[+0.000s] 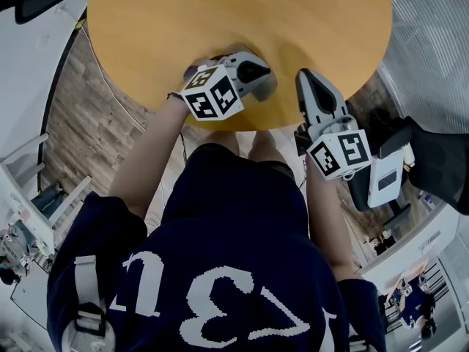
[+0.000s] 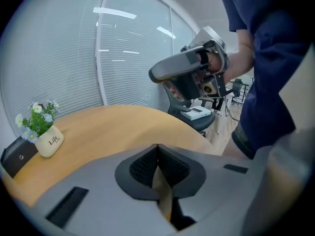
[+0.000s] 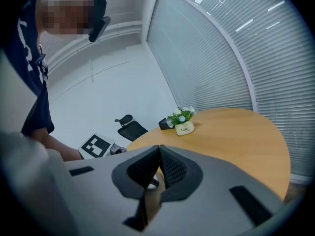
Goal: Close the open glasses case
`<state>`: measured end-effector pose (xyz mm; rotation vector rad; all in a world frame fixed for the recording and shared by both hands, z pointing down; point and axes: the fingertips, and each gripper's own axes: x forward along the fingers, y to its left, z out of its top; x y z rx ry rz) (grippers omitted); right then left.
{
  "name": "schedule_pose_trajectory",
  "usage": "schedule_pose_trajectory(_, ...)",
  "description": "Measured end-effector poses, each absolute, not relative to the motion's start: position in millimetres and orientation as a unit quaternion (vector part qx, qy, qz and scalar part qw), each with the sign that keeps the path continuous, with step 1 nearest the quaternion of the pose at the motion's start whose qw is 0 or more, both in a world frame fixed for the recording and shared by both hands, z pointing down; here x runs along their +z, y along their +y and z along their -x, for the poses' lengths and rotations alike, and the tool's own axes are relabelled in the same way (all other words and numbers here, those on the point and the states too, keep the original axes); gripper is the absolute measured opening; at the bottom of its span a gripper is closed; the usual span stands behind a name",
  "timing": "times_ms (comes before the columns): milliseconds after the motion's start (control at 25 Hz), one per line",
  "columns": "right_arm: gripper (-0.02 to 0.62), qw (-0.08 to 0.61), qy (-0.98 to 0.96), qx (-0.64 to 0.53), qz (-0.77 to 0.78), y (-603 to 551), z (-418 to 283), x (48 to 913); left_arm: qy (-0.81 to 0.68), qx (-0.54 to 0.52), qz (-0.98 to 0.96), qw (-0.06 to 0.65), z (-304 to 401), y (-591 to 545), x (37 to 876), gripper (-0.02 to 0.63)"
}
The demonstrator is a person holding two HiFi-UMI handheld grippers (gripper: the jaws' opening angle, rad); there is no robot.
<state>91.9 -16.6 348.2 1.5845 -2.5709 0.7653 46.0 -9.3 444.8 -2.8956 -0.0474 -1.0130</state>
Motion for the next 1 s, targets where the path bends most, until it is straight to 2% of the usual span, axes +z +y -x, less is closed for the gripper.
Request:
schedule_pose_trajectory(120,0.023,0.014,-0.823,0.249,-0.51,-13.6,-94.5,351.7,-0.035,-0.342,0.939,0.014,-42.9,-1.8,444.2,0.015)
schedule_pose_trajectory(400,0.023,0.029,-0.819,0.266,-0.508,-7.3,-90.4,365.8,0.019,-0.325,0.938,-0.117,-26.7,-13.9,452.8,0.014)
schedule_pose_trajectory(720,0.028,0.128,-0.798,0.355,-0.47,28.2,-71.4,434.7,0.031,-0.337,0.928,-0.159,-38.0,-27.8,455.2,0.014)
schedule_pose_trajectory(760,0.035,0.138,-0.794,0.375,-0.458,37.3,-64.3,446.0,0.032,-0.339,0.925,-0.165,-38.5,-28.4,455.3,0.014)
schedule_pose_trajectory(880,0.116,0.176,-0.778,0.421,-0.432,62.9,-45.1,478.1,0.036,-0.352,0.917,-0.185,-39.5,-29.5,456.6,0.014)
schedule_pose_trajectory(1000,0.14,0.196,-0.764,0.449,-0.42,71.2,-30.1,498.1,0.042,-0.361,0.909,-0.204,-40.2,-33.5,458.6,0.014)
